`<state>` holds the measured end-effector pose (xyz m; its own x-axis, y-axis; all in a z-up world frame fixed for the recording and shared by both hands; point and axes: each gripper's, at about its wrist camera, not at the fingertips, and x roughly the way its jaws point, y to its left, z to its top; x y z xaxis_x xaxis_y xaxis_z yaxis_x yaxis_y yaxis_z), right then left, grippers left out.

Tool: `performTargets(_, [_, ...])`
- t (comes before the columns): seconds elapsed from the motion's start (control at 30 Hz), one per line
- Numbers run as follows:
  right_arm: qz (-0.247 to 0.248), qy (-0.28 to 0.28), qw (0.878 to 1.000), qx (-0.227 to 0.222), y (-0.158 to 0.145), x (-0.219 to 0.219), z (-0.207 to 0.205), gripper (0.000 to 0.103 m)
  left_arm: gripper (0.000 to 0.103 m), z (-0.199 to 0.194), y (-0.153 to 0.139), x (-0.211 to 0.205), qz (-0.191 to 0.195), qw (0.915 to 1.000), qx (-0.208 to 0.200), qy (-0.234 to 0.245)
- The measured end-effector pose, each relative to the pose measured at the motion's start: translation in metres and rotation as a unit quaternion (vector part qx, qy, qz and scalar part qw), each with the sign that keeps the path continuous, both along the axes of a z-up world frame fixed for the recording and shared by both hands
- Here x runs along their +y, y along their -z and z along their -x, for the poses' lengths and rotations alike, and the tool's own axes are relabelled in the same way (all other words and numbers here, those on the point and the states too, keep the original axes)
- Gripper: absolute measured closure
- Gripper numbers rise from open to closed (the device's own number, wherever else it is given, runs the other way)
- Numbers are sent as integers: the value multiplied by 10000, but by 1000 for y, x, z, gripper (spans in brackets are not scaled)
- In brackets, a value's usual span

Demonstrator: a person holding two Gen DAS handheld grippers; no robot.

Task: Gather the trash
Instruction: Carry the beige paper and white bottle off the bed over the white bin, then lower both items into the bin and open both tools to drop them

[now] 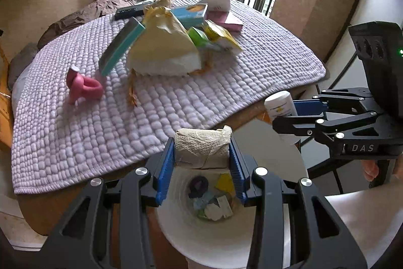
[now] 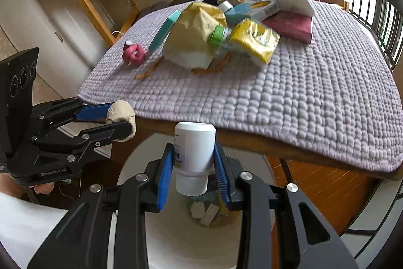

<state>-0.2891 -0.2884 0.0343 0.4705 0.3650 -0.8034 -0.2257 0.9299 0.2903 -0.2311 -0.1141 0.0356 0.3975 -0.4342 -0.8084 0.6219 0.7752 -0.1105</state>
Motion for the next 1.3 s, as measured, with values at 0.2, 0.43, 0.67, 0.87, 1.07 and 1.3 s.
performTargets(0.2, [-26, -70, 9998, 176, 9, 6, 7, 71, 60, 12, 8, -3, -76, 9997, 149, 194])
performTargets(0.43, [-32, -117, 9991, 418, 26, 9, 12, 71, 60, 23, 25, -5, -188, 9987, 357, 309])
performTargets(0.67, [60, -206, 9979, 612, 41, 13, 13, 71, 60, 27, 44, -5, -364, 9973, 527, 368])
performTargets(0.87, [98, -232, 9966, 782, 56, 14, 13, 71, 60, 27, 60, -7, -519, 9958, 648, 398])
performTargets(1.07, [206, -273, 9955, 887, 69, 19, 13, 71, 60, 26, 73, -9, -680, 9942, 729, 404])
performTargets(1.3, [385, -345, 9943, 930, 81, 29, 13, 71, 60, 28, 88, -11, -908, 9919, 781, 417])
